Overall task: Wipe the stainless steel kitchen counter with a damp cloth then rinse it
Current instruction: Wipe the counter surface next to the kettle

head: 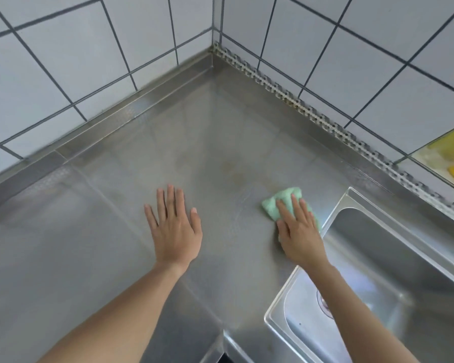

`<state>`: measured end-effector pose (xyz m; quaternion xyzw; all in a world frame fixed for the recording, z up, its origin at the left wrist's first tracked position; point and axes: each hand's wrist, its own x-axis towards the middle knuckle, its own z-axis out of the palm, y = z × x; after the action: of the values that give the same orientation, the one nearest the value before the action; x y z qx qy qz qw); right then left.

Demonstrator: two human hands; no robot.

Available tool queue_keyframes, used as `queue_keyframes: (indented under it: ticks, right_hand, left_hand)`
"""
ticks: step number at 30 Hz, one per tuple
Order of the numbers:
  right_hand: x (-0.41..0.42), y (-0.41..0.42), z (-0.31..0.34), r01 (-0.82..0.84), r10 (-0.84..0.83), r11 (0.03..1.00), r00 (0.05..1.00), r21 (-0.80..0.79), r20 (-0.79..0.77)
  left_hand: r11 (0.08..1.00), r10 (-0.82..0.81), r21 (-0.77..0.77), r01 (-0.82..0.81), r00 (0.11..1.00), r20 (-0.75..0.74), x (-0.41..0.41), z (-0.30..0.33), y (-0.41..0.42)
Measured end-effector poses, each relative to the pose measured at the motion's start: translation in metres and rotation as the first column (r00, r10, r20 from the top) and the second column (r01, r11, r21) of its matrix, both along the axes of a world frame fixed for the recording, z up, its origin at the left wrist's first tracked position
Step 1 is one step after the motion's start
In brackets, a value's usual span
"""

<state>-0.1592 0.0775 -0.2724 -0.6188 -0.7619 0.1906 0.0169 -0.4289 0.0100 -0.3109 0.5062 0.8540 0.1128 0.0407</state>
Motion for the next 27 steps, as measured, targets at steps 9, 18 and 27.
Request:
queue_keyframes:
  ticks: [9, 18, 27]
  right_hand:
    - [-0.134, 0.034, -0.012, -0.22, 0.23, 0.971, 0.967, 0.096, -0.112]
    - [-0.014, 0.061, -0.005, -0.255, 0.257, 0.966, 0.965, 0.036, -0.048]
    - [-0.168, 0.108, -0.013, -0.25, 0.256, 0.965, 0.964, 0.078, -0.069]
  left_hand:
    - [1.0, -0.002, 0.004, 0.003, 0.999, -0.054, -0.001, -0.005, 0.0]
    - [1.0, 0.027, -0.008, -0.028, 0.998, -0.06, 0.001, -0.004, 0.002]
    - [0.999, 0.03, -0.035, -0.033, 0.996, -0.083, 0.001, -0.003, 0.002]
